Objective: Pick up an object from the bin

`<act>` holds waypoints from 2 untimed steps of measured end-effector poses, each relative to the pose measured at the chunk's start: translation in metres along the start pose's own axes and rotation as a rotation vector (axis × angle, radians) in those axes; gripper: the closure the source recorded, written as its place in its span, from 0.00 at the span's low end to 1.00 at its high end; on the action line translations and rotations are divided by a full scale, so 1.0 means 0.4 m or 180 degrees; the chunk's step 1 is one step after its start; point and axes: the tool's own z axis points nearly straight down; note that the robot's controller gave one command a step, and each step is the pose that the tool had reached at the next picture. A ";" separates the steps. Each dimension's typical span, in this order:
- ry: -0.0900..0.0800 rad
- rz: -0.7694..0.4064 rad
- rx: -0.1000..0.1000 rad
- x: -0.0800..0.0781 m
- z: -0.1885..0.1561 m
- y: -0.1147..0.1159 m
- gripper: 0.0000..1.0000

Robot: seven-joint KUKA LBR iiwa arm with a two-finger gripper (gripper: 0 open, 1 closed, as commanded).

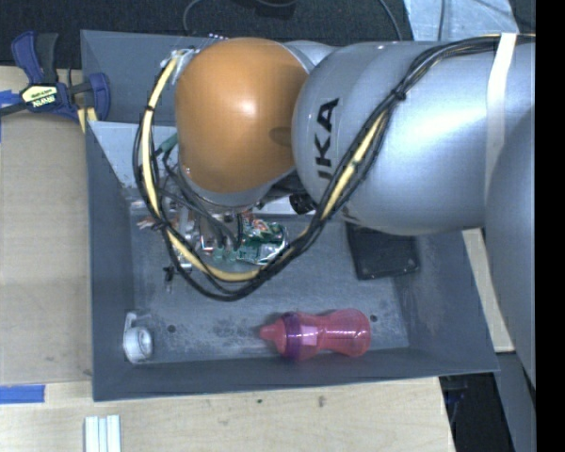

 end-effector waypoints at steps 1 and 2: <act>-0.0027 0.0014 -0.0007 -0.005 -0.013 -0.004 0.00; -0.0033 -0.0090 -0.0010 -0.119 0.188 -0.068 0.00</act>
Offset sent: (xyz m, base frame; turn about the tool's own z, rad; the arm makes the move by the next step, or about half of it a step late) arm 0.0946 -0.0567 -0.1717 -0.0613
